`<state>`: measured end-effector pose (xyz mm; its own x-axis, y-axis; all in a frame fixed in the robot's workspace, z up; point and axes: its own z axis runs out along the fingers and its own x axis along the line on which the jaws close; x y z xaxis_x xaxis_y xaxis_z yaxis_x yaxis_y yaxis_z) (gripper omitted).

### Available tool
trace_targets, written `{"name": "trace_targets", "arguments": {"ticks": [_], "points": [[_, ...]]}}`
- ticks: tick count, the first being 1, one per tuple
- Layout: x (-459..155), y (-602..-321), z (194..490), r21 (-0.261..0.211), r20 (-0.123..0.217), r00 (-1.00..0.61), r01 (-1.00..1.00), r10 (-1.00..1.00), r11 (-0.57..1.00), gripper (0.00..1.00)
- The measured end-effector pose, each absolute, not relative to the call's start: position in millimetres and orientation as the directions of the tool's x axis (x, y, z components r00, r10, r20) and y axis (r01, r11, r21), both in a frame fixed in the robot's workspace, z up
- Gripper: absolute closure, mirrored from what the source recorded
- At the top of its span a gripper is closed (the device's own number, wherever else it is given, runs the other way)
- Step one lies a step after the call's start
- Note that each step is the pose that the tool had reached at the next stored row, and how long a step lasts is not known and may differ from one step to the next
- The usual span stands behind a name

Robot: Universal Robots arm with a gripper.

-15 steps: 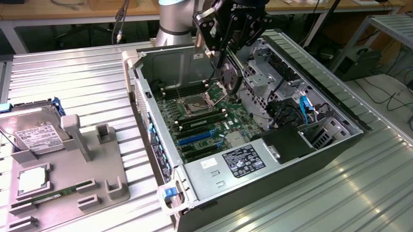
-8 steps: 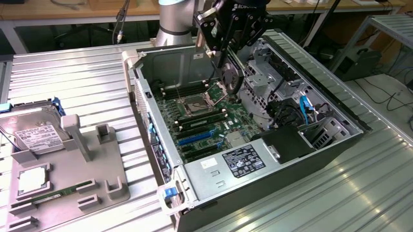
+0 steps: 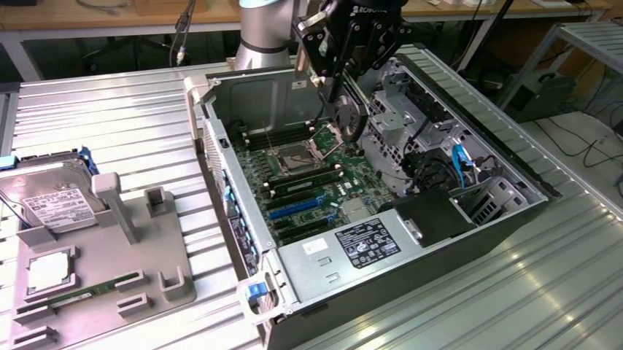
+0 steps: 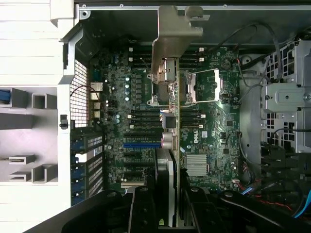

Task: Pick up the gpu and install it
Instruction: 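Insert the gpu into the slot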

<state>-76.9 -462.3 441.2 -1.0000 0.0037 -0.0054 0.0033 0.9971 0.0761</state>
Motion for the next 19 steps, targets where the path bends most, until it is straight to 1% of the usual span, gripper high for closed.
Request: {"name": "trace_targets", "arguments": {"ticks": [19], "points": [[-76.9, -462.3, 441.2, 0.076, -0.005, -0.995, -0.103, -0.103, 0.992, 0.72]]}}
